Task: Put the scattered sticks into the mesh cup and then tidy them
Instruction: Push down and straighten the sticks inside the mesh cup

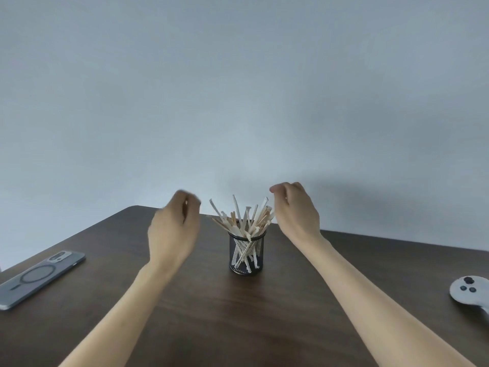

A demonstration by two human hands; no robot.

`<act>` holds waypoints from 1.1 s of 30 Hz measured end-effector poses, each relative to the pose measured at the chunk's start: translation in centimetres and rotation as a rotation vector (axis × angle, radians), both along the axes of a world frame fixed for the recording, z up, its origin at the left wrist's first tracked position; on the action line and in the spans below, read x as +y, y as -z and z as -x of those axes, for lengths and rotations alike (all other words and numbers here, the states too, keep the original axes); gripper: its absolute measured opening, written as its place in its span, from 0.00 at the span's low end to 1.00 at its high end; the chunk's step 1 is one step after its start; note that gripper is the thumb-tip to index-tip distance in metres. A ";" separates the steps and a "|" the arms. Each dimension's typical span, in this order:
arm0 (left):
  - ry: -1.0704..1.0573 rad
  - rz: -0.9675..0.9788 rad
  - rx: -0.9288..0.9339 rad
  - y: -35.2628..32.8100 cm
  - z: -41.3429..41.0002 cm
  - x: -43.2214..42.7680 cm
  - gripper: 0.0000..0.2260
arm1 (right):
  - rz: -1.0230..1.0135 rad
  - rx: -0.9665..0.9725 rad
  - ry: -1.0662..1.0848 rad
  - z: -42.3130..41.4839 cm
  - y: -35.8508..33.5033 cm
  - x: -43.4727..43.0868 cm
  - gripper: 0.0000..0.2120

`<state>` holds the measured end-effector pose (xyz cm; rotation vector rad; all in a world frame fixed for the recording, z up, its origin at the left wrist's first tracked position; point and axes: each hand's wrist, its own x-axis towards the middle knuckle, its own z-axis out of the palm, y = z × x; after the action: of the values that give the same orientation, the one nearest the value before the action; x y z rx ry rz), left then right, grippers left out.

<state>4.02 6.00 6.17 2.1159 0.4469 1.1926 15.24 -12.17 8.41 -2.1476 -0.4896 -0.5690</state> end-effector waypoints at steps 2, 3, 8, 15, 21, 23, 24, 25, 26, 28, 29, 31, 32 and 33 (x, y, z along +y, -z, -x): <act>0.003 0.079 0.114 3.6 0.8 0.5 0.09 | -0.124 0.034 0.018 0.7 1.6 -0.8 0.17; 0.013 0.087 0.195 5.3 0.9 0.6 0.08 | -0.173 0.046 0.024 1.1 2.6 -1.0 0.16; 0.086 -0.014 0.498 9.2 -0.5 0.1 0.11 | -0.191 0.162 0.008 2.2 7.0 -1.2 0.15; 0.154 -0.109 0.556 9.2 -5.5 -1.2 0.42 | -0.111 0.244 -0.082 1.8 10.7 -0.3 0.22; 0.276 0.053 0.510 9.7 -8.3 -0.8 0.47 | -0.024 0.318 -0.223 1.4 11.6 -0.7 0.35; 0.299 0.075 0.481 9.9 -8.4 -0.7 0.45 | -0.039 0.340 -0.255 1.3 11.5 -1.0 0.36; 0.309 0.076 0.471 9.9 -8.3 -0.6 0.43 | -0.038 0.344 -0.260 1.4 11.5 -1.3 0.37; 0.324 0.075 0.466 10.0 -7.9 -0.6 0.41 | -0.031 0.342 -0.262 1.6 11.5 -1.7 0.37; 0.343 0.074 0.461 10.1 -7.5 -0.7 0.40 | -0.025 0.336 -0.268 1.9 11.5 -2.2 0.37; 0.380 0.069 0.455 10.3 -6.1 -1.0 0.37 | -0.022 0.324 -0.281 3.0 11.5 -3.5 0.36; 0.398 0.065 0.453 10.4 -5.3 -1.2 0.36 | -0.019 0.320 -0.286 3.5 11.5 -4.2 0.36; 0.444 0.061 0.448 10.5 -3.7 -1.9 0.36 | -0.013 0.309 -0.294 4.5 11.6 -5.5 0.36; 0.473 0.055 0.444 10.5 -2.9 -2.3 0.36 | -0.007 0.301 -0.295 5.0 11.6 -6.2 0.36; 0.500 0.049 0.440 10.5 -2.1 -2.9 0.36 | -0.005 0.291 -0.297 5.7 11.6 -6.9 0.36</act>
<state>6.08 3.06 -4.31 2.2619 0.1138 0.4317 9.56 -19.10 -3.15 -2.0569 -0.6270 -0.0904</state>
